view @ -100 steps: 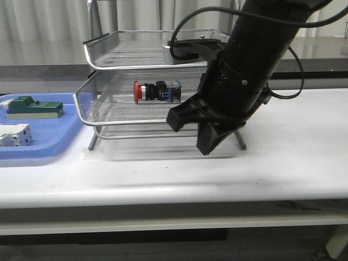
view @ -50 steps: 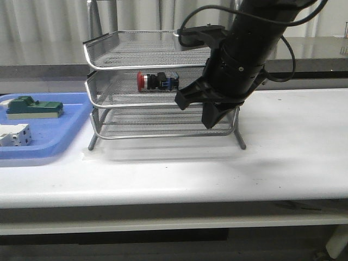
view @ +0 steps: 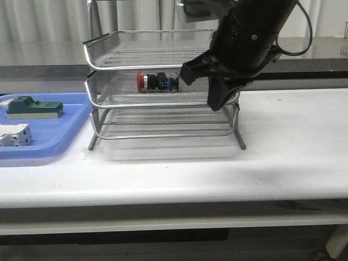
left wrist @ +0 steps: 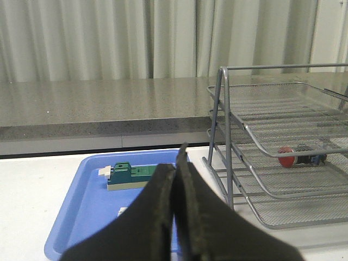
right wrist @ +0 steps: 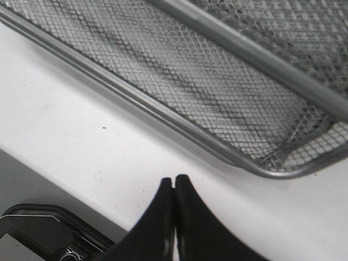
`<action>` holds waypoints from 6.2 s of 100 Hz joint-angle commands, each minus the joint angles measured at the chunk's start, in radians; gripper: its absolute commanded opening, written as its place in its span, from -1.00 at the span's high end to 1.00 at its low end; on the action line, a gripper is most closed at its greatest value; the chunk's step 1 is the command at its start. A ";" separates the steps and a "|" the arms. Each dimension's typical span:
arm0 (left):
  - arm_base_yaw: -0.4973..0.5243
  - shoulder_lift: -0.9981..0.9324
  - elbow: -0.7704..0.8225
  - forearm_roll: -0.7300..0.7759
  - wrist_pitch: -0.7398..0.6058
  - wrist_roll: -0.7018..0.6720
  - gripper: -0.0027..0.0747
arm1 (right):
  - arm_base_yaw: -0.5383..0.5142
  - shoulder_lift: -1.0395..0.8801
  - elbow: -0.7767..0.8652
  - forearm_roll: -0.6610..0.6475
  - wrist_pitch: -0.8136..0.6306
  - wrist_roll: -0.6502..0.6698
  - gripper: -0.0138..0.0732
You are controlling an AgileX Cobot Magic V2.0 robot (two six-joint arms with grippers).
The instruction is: Place button on rack with both arms
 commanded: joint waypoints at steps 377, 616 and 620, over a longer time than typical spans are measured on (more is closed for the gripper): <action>0.004 0.010 -0.027 -0.012 -0.079 -0.009 0.98 | -0.420 -1.776 1.310 -0.082 -0.538 0.080 0.83; 0.002 -0.207 0.273 0.479 -0.205 -0.454 0.98 | -0.420 -1.776 1.310 -0.082 -0.538 0.080 0.83; 0.002 -0.207 0.273 0.479 -0.205 -0.454 0.98 | -0.420 -1.776 1.310 -0.082 -0.538 0.080 0.83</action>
